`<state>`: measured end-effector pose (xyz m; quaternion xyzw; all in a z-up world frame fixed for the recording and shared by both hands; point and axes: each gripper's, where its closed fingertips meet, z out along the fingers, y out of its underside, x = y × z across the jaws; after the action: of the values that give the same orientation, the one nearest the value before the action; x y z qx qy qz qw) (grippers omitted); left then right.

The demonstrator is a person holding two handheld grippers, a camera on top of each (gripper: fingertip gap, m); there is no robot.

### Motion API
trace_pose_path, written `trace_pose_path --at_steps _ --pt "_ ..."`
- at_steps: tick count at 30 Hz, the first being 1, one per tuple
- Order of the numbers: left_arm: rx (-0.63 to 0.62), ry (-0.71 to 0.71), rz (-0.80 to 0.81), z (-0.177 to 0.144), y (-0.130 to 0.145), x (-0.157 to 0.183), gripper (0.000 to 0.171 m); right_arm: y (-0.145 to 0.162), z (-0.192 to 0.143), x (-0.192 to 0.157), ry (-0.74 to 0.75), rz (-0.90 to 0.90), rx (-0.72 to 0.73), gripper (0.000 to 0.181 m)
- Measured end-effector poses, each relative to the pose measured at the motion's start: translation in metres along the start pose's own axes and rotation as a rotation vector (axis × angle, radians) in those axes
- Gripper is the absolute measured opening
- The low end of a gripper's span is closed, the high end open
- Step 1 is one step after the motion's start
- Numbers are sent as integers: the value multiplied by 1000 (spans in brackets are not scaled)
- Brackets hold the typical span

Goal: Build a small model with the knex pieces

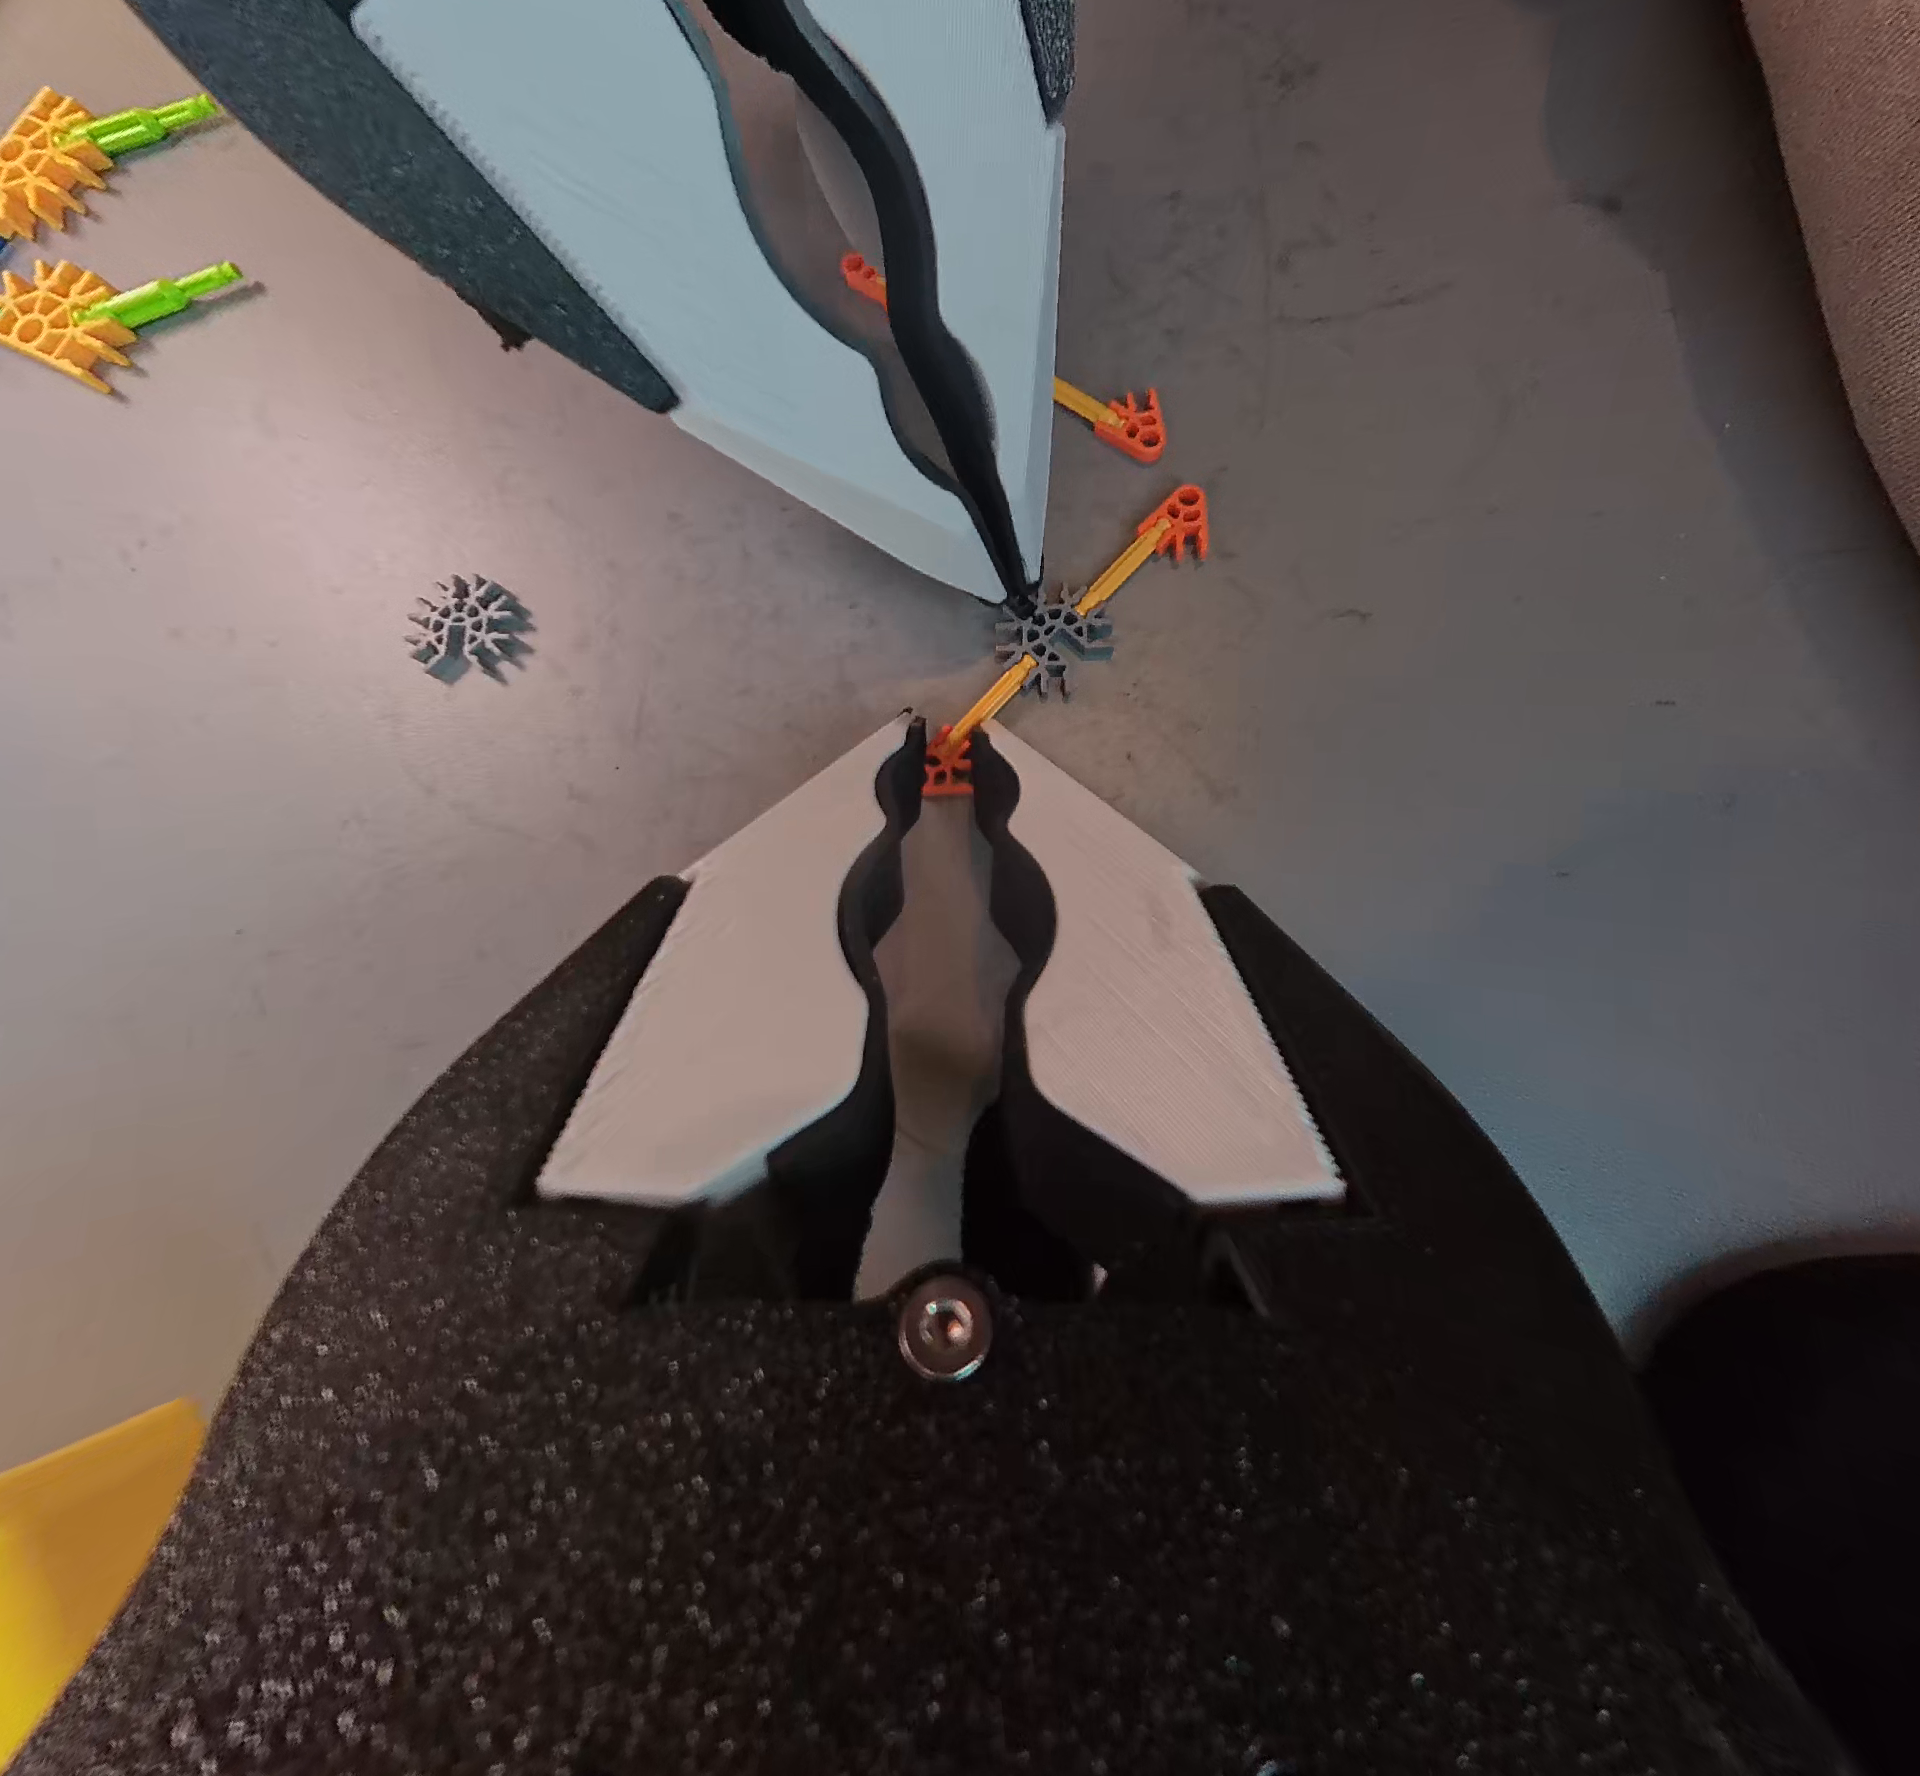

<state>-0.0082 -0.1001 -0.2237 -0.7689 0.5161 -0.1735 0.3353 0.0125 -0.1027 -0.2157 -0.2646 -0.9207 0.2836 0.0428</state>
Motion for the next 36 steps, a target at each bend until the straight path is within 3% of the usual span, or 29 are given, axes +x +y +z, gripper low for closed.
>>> trace_pose_path --at_steps 16,24,29,31,36 --pt "70 31 -85 0 0 0 9 4 7 -3 -9 -136 -264 0" --pt "82 29 -109 0 0 2 9 4 8 -4 -14 -90 -385 0" --pt "71 3 -83 -2 2 4 9 1 8 -1 57 -50 -261 0" --pt "64 -5 -73 -2 2 5 8 -3 2 -3 75 -3 -174 9" --pt "68 3 -76 -1 1 5 8 -5 -5 -5 127 42 -102 0"
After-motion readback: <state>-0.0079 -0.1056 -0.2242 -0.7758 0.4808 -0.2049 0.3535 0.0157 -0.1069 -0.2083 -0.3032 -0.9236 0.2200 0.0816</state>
